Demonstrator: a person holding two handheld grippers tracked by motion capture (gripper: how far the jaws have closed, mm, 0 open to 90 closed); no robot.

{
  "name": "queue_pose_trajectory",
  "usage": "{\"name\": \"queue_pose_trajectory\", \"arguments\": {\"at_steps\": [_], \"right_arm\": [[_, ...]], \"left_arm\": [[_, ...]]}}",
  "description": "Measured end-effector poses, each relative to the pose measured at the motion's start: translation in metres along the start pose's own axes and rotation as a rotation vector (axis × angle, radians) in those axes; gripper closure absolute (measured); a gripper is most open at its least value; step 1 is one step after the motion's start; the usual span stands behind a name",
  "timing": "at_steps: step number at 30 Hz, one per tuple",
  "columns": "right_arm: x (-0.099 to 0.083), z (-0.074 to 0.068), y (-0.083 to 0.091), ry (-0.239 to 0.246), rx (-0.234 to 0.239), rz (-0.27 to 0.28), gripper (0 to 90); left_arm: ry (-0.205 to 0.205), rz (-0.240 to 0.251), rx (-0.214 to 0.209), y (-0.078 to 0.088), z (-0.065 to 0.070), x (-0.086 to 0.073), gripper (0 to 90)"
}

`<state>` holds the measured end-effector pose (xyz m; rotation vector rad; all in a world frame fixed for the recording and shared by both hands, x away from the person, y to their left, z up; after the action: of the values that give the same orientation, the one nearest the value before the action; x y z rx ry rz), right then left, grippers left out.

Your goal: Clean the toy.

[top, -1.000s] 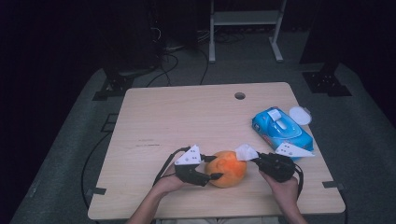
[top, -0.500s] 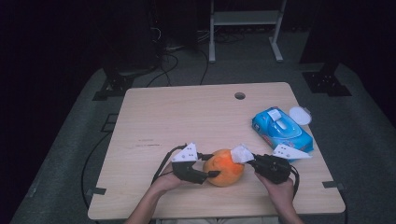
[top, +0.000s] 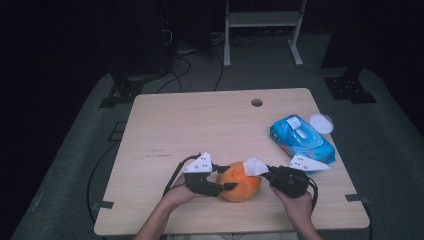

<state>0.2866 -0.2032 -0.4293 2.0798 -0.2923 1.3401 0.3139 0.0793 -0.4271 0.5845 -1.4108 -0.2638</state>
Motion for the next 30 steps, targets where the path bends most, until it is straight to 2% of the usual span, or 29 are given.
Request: {"name": "queue_pose_trajectory", "arguments": {"at_steps": [1, 3, 4, 6, 7, 9, 10, 11, 12, 13, 14, 16, 18, 20, 22, 25, 28, 30], "right_arm": [[-0.001, 0.001, 0.000, -0.008, -0.003, -0.001, 81.5], [0.002, -0.004, 0.000, 0.018, -0.012, -0.004, 81.5], [0.003, -0.007, 0.000, 0.032, -0.005, -0.003, 81.5], [0.006, -0.019, -0.002, 0.080, 0.020, 0.011, 81.5], [0.008, -0.024, -0.002, 0.109, 0.030, 0.015, 81.4], [0.010, -0.030, -0.003, 0.134, 0.054, 0.029, 81.4], [0.010, -0.032, -0.003, 0.147, 0.051, 0.028, 81.4], [0.010, -0.030, -0.002, 0.142, 0.053, 0.032, 81.4], [0.009, -0.026, -0.001, 0.113, 0.059, 0.042, 81.4], [0.009, -0.022, 0.000, 0.097, 0.045, 0.037, 81.4], [0.008, -0.019, 0.000, 0.088, 0.029, 0.020, 81.4], [0.006, -0.019, -0.001, 0.078, 0.029, 0.013, 81.4], [0.008, -0.026, -0.003, 0.110, 0.040, 0.018, 81.3], [0.011, -0.036, -0.004, 0.154, 0.057, 0.023, 81.3], [0.012, -0.040, -0.005, 0.177, 0.046, 0.010, 81.4], [0.007, -0.028, -0.007, 0.122, 0.040, 0.001, 81.5], [0.004, -0.018, -0.005, 0.100, 0.002, -0.010, 81.5], [0.004, -0.016, -0.004, 0.093, -0.007, -0.013, 81.5]], "left_arm": [[0.001, 0.001, 0.010, -0.001, 0.000, 0.000, 38.5], [0.010, 0.000, 0.025, -0.005, -0.001, 0.000, 26.8], [0.017, 0.000, 0.024, -0.008, -0.001, -0.001, 24.5], [0.018, 0.007, 0.017, -0.012, 0.000, -0.002, 26.4], [0.014, 0.010, 0.019, -0.012, 0.001, -0.002, 30.7], [0.005, 0.007, 0.029, -0.009, 0.003, 0.001, 39.0], [0.005, 0.011, 0.027, -0.007, 0.003, 0.003, 42.1], [0.016, 0.025, 0.018, -0.004, 0.004, 0.004, 44.2], [0.028, 0.034, 0.011, -0.002, 0.003, 0.006, 45.2], [0.036, 0.042, 0.005, 0.000, 0.003, 0.007, 45.8], [0.033, 0.039, 0.006, 0.001, 0.003, 0.007, 46.3], [0.027, 0.026, 0.017, 0.002, 0.003, 0.008, 46.8], [0.037, 0.025, 0.018, -0.001, 0.003, 0.007, 47.1], [0.021, 0.019, 0.015, -0.004, 0.005, 0.008, 47.3], [0.013, 0.013, 0.019, -0.006, 0.007, 0.008, 46.7], [0.009, 0.006, 0.023, -0.007, 0.007, 0.007, 39.9], [0.016, -0.010, 0.036, -0.010, 0.005, 0.005, 24.4], [0.026, -0.009, 0.029, -0.011, 0.004, 0.003, 24.7]]}}
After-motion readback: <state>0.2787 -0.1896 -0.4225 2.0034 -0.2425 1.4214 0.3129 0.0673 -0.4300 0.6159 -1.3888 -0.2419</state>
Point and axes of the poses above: each handheld gripper's, and its own axes: y roughly backward along the jaws, x roughly out of its top, z roughly to its right, the point moved 1 cm from there along -y, roughly forward along the jaws, and after that the axes turned 9 degrees about -z, right-handed, at the moved point
